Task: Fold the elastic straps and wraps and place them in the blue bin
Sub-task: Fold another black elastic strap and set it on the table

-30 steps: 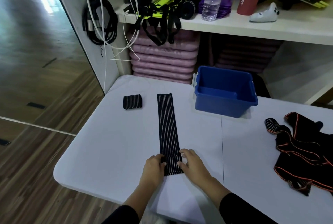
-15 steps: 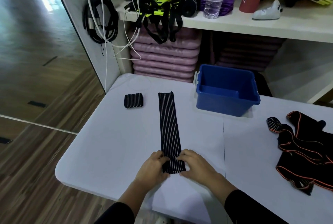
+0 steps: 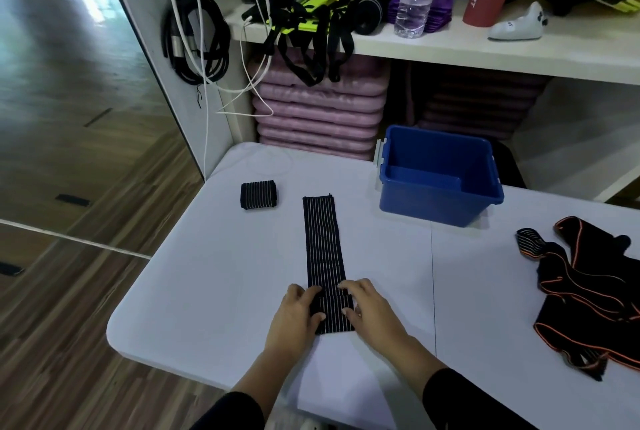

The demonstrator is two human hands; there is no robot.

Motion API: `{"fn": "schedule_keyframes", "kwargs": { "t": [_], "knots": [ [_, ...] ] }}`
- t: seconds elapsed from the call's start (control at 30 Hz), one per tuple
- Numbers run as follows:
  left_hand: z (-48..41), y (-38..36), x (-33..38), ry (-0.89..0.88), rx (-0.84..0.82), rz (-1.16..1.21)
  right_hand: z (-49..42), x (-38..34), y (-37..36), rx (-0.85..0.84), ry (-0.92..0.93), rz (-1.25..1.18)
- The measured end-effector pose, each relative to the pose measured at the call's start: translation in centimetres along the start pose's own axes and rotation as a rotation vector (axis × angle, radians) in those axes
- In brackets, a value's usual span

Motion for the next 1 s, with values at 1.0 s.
{"fn": "schedule_keyframes", "kwargs": {
  "t": [1.0],
  "knots": [
    [-1.5,0.7,0.1,-0.086,0.044,-0.120,-1.6,0.0,0.6,-0.025,0.126,0.071]
  ]
}}
Point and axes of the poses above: each hand's wrist, its own z-axis away from the middle knuckle, its own y-axis out of the back of the hand, x = y × z, the point moved 3 cm from there along -z, towards the middle knuckle, and after that the axes turned 5 degrees about -y, right-handed, at the moved point
